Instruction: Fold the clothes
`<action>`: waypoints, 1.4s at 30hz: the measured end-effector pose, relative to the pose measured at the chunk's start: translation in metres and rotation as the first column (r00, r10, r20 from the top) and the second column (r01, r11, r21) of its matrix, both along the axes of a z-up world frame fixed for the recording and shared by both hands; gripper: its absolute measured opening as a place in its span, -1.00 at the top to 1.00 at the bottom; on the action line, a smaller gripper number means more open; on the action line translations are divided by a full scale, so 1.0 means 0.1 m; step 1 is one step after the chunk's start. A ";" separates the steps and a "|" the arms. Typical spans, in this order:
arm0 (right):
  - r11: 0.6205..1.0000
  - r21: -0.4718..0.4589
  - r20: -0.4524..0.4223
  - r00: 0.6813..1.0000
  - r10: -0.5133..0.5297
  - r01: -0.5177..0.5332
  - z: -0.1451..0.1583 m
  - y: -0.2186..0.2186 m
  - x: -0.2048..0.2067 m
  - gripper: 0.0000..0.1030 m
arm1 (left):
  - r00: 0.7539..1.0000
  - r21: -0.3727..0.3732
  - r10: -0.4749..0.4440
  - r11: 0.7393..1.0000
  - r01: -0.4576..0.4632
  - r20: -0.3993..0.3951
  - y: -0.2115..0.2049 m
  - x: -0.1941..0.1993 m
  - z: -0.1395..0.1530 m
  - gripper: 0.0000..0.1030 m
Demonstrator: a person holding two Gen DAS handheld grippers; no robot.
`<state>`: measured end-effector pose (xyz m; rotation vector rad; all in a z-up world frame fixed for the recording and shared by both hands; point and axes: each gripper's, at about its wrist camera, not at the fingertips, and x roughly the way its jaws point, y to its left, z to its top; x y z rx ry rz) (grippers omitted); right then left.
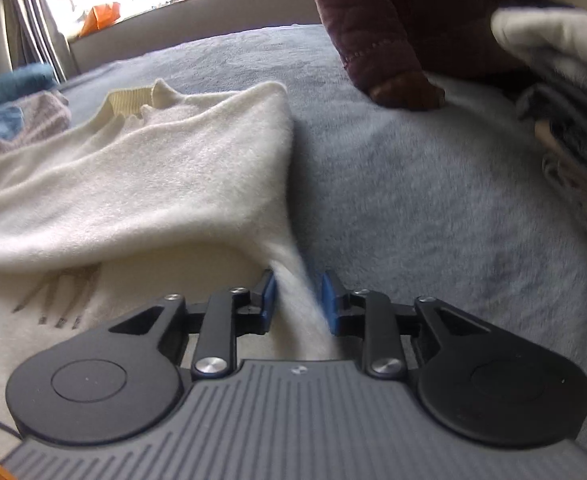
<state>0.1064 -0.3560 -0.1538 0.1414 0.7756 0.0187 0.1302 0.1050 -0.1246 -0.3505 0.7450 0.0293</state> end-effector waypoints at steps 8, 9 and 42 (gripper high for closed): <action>0.999 0.042 0.047 0.999 -0.001 -0.001 0.29 -0.07 -0.25 0.37 | 0.993 -0.095 0.116 0.989 -0.114 0.013 0.64 -0.14 0.12 0.36; 0.999 0.045 0.065 0.998 0.003 -0.005 0.35 -0.06 -0.26 0.37 | 0.996 -0.125 0.091 0.988 -0.089 0.017 0.66 -0.13 0.12 0.21; 0.992 0.098 0.043 0.996 0.072 -0.076 0.37 0.40 -0.25 0.35 | 0.944 -0.518 -0.330 0.803 0.295 0.026 0.25 0.69 -0.06 0.23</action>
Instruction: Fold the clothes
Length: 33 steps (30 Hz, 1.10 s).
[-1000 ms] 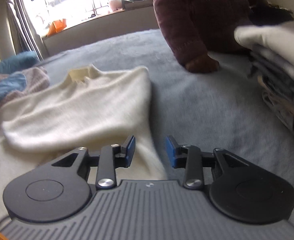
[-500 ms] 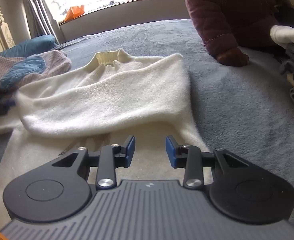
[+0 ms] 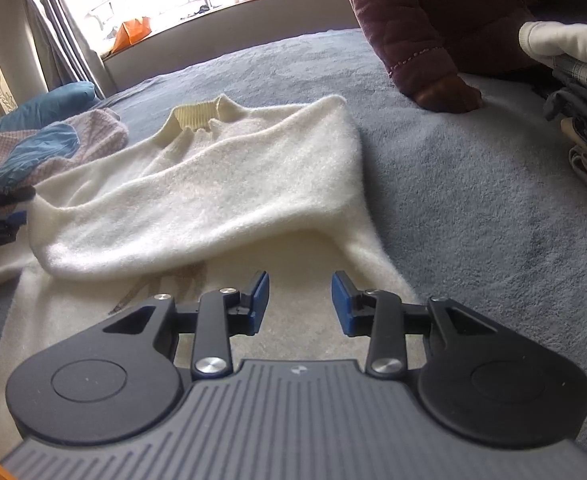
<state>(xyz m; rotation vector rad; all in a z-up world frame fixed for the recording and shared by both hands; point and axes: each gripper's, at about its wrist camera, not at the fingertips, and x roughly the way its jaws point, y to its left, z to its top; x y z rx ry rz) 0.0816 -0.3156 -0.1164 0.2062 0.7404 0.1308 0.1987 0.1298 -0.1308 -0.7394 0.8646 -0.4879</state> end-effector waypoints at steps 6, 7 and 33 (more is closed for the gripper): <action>0.933 -0.103 0.133 0.925 0.356 -0.345 0.46 0.77 0.19 0.35 | 1.000 -0.019 0.015 1.000 -0.015 -0.020 0.01 0.06 -0.09 0.23; 0.889 -0.147 0.133 0.882 0.452 -0.433 0.50 1.01 0.23 0.35 | 0.999 -0.031 0.023 0.999 -0.024 -0.022 0.03 0.07 -0.11 0.23; 0.622 0.675 -0.090 0.793 0.603 -0.397 -0.39 1.92 1.69 0.68 | 0.988 -0.159 0.151 0.975 -0.154 -0.029 0.66 -0.12 -0.24 0.13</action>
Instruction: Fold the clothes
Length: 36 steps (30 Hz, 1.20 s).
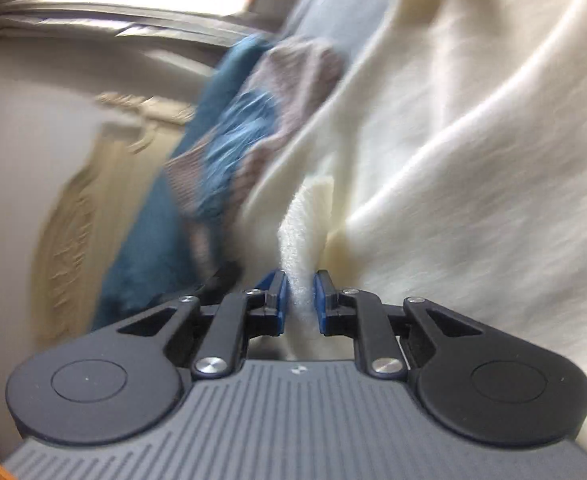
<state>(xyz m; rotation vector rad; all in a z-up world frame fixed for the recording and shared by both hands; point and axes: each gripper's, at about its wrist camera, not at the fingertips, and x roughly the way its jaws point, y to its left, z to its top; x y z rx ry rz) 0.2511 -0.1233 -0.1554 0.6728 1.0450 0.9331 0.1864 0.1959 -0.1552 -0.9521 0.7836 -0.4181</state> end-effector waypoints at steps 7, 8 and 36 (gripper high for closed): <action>0.954 -0.232 0.204 0.950 0.236 -0.188 0.29 0.46 -0.28 0.05 | 1.000 0.047 0.018 0.999 -0.019 0.017 0.06 -0.04 0.15 0.11; 0.950 -0.247 0.231 0.940 0.250 -0.192 0.34 0.48 -0.35 0.05 | 1.000 0.057 0.020 0.998 -0.021 0.018 0.06 -0.05 0.17 0.11; 0.763 -0.309 0.341 0.815 -0.468 0.568 0.53 -1.61 -0.99 0.75 | 0.984 0.638 -0.180 0.758 0.135 0.007 -0.86 -0.46 0.39 0.71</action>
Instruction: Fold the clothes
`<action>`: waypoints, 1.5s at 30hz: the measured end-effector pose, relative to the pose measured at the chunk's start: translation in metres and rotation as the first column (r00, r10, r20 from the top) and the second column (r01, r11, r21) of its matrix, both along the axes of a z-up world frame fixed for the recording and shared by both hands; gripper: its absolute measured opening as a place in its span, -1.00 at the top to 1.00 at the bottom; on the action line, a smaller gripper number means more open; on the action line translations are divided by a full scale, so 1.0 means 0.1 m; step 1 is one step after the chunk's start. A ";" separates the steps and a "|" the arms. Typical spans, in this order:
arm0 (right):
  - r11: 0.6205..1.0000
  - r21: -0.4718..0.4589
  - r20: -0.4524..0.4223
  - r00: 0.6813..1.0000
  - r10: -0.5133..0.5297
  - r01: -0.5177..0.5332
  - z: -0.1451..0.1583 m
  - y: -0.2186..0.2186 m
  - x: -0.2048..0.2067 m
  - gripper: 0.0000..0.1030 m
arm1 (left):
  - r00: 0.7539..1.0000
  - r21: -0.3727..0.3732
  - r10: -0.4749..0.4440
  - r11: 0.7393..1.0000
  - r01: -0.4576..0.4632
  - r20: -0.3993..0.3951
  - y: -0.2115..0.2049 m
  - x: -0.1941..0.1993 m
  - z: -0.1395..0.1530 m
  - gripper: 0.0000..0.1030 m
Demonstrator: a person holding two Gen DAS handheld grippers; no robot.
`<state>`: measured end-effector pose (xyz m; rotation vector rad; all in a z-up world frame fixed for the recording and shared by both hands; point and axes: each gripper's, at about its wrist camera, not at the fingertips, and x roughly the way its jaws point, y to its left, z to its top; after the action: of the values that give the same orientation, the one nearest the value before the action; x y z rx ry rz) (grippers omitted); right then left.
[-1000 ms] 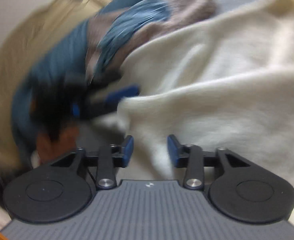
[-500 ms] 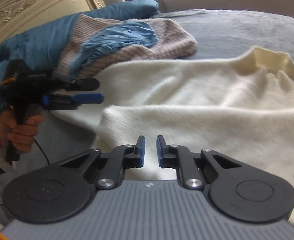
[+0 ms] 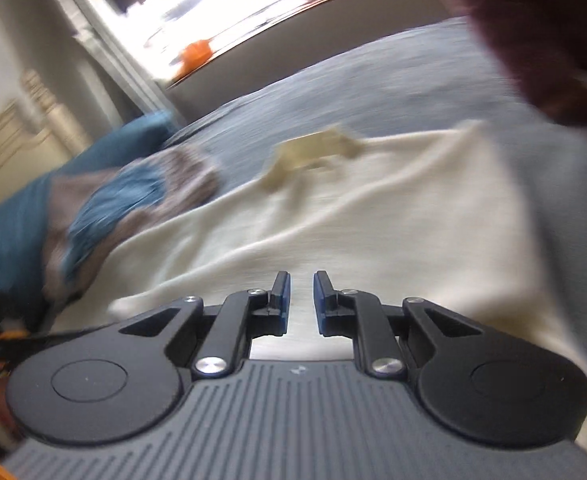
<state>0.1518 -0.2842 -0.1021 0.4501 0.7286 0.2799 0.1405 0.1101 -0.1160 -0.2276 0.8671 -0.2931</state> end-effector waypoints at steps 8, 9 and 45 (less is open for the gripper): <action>0.986 -0.037 0.012 0.987 -0.162 0.163 -0.16 -0.46 -0.21 0.75 | 0.997 0.142 0.078 0.987 -0.077 -0.001 -0.03 0.09 0.03 0.38; 0.985 -0.064 0.027 0.987 -0.160 0.161 -0.12 -0.45 -0.19 0.75 | 0.996 0.155 0.094 0.983 -0.094 0.004 -0.02 0.07 0.05 0.30; 0.960 -0.279 -0.019 0.999 -0.035 0.028 -0.48 0.04 0.36 0.74 | 0.569 -0.114 0.820 0.560 -0.821 -0.069 2.35 -0.86 -0.25 0.71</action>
<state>0.1875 -0.2800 -0.1497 0.1970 0.7703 0.1385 0.0541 0.3453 -0.1415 -0.7411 0.6587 0.5524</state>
